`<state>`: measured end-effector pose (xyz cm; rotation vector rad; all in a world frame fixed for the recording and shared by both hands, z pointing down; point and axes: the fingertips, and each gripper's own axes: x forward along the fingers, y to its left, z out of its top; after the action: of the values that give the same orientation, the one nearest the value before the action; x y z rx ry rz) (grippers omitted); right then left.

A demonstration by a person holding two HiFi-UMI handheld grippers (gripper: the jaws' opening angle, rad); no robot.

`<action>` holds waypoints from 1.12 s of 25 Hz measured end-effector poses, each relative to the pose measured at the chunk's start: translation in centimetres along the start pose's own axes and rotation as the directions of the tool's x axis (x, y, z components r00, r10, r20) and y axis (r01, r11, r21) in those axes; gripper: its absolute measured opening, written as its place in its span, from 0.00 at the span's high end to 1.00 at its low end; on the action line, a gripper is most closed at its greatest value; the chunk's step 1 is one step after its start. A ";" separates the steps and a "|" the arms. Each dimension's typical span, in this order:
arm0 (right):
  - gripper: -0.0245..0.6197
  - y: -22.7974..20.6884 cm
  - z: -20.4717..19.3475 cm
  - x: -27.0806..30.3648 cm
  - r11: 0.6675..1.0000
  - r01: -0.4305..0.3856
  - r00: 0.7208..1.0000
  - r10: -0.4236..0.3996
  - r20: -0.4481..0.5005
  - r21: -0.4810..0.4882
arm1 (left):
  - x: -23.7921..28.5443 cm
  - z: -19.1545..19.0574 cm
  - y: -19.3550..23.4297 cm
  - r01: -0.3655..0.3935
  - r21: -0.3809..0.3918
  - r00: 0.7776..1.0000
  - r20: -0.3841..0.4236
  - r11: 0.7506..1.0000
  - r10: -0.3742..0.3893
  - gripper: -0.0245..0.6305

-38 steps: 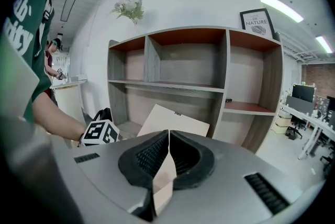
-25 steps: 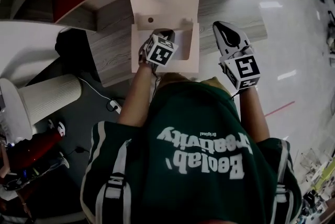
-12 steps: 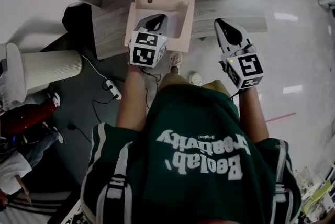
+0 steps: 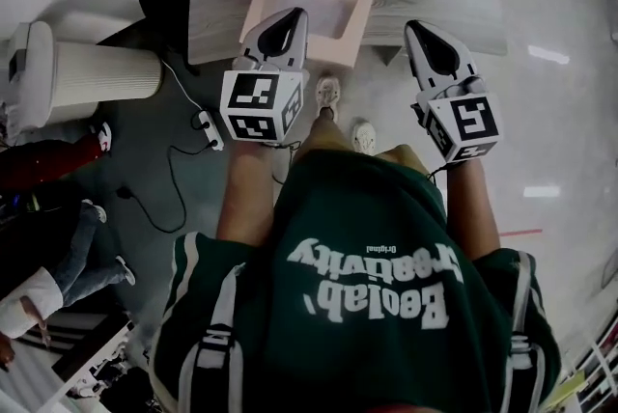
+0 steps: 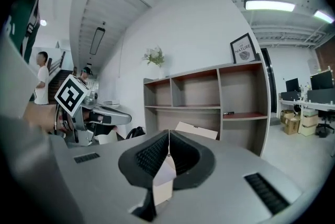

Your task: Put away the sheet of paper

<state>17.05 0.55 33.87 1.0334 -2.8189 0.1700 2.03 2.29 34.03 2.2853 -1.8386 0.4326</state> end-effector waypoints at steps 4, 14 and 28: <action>0.91 1.0 1.6 -0.5 0.997 -0.014 0.998 0.019 0.064 -0.078 | -1.7 0.7 -0.7 -0.081 0.050 0.996 0.031 0.995 0.079 0.93; 0.91 0.8 2.9 -1.8 0.995 0.042 0.994 -0.033 0.103 -0.096 | -3.6 2.1 -1.1 -0.176 0.091 0.977 0.135 0.980 0.163 0.93; 0.91 0.9 3.7 -2.1 0.988 0.054 0.992 -0.037 0.117 -0.144 | -3.5 2.8 -1.8 -0.179 0.129 0.976 0.149 0.975 0.159 0.93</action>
<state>17.75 1.96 29.83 1.1065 -2.8528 -0.1035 3.42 5.06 30.29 2.3097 -2.1470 0.4532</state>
